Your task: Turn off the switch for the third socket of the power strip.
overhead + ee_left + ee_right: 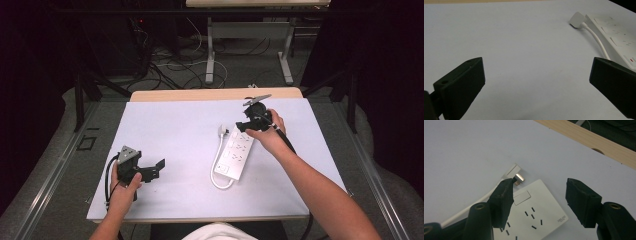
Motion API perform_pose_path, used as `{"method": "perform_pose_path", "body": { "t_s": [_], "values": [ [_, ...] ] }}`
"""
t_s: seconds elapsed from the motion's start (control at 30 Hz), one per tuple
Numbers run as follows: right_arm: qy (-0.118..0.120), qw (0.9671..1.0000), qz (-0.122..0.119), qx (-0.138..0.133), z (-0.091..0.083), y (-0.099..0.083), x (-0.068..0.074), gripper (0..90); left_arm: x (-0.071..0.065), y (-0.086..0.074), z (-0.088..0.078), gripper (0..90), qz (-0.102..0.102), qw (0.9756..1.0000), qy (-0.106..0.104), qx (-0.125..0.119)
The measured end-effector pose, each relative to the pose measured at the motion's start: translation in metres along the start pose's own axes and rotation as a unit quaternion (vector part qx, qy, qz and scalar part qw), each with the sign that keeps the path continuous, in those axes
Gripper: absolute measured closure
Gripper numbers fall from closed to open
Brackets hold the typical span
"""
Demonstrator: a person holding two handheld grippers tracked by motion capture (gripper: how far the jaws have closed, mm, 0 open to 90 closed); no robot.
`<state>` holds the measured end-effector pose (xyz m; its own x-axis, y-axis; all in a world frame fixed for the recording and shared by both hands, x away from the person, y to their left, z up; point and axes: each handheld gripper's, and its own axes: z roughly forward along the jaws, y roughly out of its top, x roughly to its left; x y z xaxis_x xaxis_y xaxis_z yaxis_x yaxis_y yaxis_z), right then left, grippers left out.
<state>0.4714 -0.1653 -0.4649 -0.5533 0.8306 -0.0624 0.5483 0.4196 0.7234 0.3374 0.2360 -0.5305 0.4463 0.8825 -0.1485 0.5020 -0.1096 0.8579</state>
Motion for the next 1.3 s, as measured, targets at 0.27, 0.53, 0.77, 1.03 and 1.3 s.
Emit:
{"method": "perform_pose_path", "body": {
  "t_s": [0.27,0.53,0.77,1.03,1.3],
  "values": [
    [0.006,0.9998,0.019,0.006,0.011,0.003,-0.005,46.5,0.001,0.0,0.0,0.1,-0.003,1.0,0.001,0.001],
    [0.009,0.9988,0.047,0.008,0.022,0.004,-0.006,54.1,0.002,-0.001,0.001,0.1,-0.006,1.0,0.0,0.002],
    [0.003,0.9979,0.062,0.016,0.028,0.008,-0.004,62.1,0.003,-0.001,0.001,0.1,-0.008,1.0,-0.002,0.006],
    [0.003,0.9945,0.098,0.037,0.039,0.008,-0.003,72.2,0.003,-0.001,0.0,0.1,-0.006,1.0,-0.001,0.005],
    [0.006,0.9911,0.119,0.06,0.049,0.006,-0.002,80.8,0.004,-0.002,0.0,0.1,-0.011,0.9999,0.002,0.0]
  ]
}}
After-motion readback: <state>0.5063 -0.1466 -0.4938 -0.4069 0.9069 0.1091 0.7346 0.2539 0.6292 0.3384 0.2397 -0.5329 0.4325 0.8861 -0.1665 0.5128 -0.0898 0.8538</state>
